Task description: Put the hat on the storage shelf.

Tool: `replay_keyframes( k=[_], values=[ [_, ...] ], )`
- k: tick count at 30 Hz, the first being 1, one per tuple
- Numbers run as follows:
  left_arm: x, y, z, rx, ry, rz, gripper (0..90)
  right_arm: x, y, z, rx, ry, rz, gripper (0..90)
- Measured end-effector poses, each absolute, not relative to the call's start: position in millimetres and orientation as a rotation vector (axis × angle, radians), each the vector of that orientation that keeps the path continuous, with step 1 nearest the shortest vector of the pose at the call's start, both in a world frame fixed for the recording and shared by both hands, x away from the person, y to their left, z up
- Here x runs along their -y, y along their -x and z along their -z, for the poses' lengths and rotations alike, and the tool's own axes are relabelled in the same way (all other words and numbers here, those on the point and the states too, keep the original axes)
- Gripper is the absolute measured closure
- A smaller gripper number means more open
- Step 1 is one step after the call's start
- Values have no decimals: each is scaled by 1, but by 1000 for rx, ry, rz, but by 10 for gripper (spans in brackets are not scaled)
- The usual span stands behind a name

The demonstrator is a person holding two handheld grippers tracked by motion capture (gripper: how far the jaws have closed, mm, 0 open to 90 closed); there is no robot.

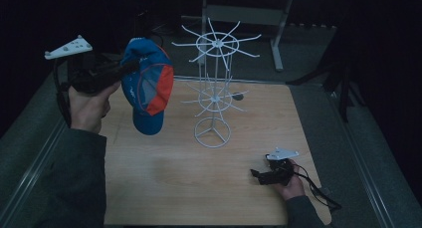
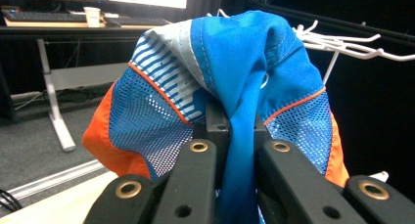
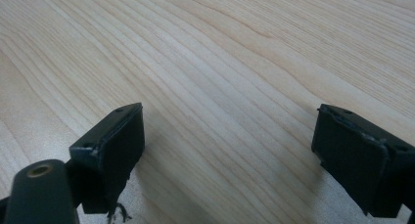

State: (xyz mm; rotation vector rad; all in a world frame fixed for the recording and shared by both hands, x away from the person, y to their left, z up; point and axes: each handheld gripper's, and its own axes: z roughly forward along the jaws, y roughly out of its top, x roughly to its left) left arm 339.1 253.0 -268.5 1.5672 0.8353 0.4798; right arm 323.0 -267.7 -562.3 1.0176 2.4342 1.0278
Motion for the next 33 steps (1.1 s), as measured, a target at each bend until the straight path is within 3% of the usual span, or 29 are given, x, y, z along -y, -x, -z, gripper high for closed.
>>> replay_keyframes(
  k=[33],
  values=[
    [-257, -348, 253, -891, -1443, -456, 883, 268, -323, 562, -2435, -1020, -1027, 121]
  ],
)
